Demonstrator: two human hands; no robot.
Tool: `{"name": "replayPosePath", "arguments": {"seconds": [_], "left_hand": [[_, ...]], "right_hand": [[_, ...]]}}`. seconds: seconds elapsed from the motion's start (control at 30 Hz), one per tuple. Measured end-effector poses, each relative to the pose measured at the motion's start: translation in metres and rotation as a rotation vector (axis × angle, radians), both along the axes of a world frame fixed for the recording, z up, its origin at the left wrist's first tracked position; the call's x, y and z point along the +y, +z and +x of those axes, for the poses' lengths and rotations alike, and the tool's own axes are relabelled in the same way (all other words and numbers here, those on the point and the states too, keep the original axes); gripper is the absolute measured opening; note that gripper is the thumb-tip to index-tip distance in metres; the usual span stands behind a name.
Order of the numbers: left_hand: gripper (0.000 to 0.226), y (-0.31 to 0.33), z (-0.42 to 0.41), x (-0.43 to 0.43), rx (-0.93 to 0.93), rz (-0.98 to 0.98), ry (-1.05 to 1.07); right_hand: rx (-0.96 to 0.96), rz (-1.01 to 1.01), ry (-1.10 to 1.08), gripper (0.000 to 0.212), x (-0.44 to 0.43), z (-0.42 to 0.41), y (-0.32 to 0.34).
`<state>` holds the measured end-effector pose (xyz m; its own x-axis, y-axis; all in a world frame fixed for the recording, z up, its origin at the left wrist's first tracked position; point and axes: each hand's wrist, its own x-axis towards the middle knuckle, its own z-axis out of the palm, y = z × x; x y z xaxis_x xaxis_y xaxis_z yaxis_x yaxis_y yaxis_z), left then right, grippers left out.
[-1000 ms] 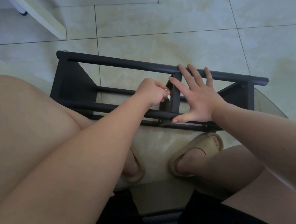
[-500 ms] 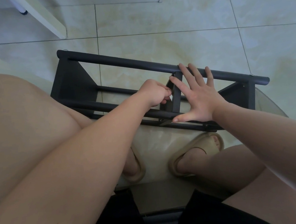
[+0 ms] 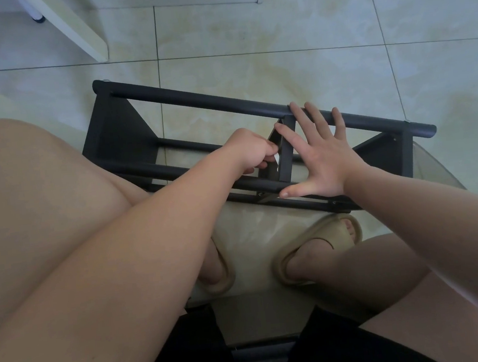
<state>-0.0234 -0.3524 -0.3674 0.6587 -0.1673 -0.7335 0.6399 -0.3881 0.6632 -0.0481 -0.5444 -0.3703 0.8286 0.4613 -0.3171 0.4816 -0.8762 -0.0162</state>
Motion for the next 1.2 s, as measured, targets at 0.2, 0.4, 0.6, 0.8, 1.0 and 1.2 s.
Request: {"name": "replayPosePath", "arguments": {"seconds": [0.2, 0.4, 0.6, 0.8, 1.0, 1.2], "left_hand": [[0.009, -0.003, 0.001, 0.000, 0.012, 0.000, 0.018], [0.016, -0.003, 0.003, 0.001, 0.039, 0.017, 0.021], [0.013, 0.001, 0.005, 0.003, 0.099, -0.002, -0.020], [0.014, 0.002, 0.006, 0.006, 0.150, -0.026, -0.063], [0.018, 0.000, 0.004, 0.005, 0.105, -0.003, -0.127], [0.021, -0.002, 0.007, 0.012, 0.068, 0.023, -0.235]], "right_hand": [[0.006, 0.006, -0.003, 0.129, 0.000, 0.000, 0.000], [0.002, -0.003, 0.000, 0.130, 0.000, 0.000, 0.000], [-0.006, -0.007, 0.003, 0.129, -0.001, 0.000, -0.002], [-0.011, -0.003, 0.006, 0.128, -0.001, 0.001, -0.003], [-0.015, 0.009, 0.006, 0.128, -0.001, 0.001, -0.004], [-0.018, 0.012, 0.007, 0.129, -0.001, 0.000, -0.004]]}}
